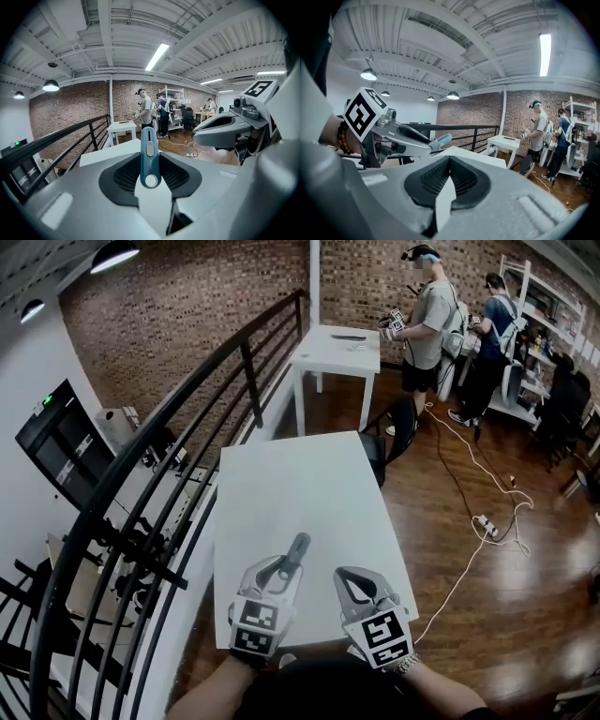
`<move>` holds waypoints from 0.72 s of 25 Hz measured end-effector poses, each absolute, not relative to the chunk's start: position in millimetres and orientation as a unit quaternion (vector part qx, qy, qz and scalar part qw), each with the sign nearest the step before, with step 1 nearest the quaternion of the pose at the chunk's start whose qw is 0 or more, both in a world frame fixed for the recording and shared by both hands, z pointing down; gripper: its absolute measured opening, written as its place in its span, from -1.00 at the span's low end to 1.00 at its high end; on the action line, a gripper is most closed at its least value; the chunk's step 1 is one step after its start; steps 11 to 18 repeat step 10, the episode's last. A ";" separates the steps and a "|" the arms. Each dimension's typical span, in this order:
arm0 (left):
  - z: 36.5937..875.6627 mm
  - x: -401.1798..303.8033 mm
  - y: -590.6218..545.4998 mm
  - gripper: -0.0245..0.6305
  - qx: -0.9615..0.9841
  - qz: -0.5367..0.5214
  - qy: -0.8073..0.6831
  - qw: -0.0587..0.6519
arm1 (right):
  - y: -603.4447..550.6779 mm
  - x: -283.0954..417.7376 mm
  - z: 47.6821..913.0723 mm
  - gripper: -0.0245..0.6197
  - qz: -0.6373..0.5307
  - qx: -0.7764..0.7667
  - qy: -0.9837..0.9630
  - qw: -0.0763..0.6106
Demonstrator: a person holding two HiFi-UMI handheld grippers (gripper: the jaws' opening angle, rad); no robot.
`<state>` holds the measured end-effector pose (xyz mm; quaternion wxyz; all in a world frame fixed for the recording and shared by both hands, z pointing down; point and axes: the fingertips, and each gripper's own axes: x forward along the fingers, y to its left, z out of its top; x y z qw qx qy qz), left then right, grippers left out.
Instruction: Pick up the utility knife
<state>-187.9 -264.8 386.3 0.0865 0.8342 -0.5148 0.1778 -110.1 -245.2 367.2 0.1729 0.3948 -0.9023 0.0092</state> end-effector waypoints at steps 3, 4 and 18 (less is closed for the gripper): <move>386.7 -186.0 -263.6 -0.48 0.833 0.177 -0.516 0.088 | -244.3 -108.4 368.2 -0.95 0.009 0.393 -0.903 0.174; 387.0 -185.5 -263.2 -0.48 0.833 0.177 -0.517 0.088 | -244.0 -107.7 368.5 -0.95 0.010 0.392 -0.903 0.174; 389.6 -182.7 -263.3 -0.48 0.831 0.178 -0.519 0.089 | -244.9 -104.8 370.4 -0.95 0.010 0.390 -0.904 0.174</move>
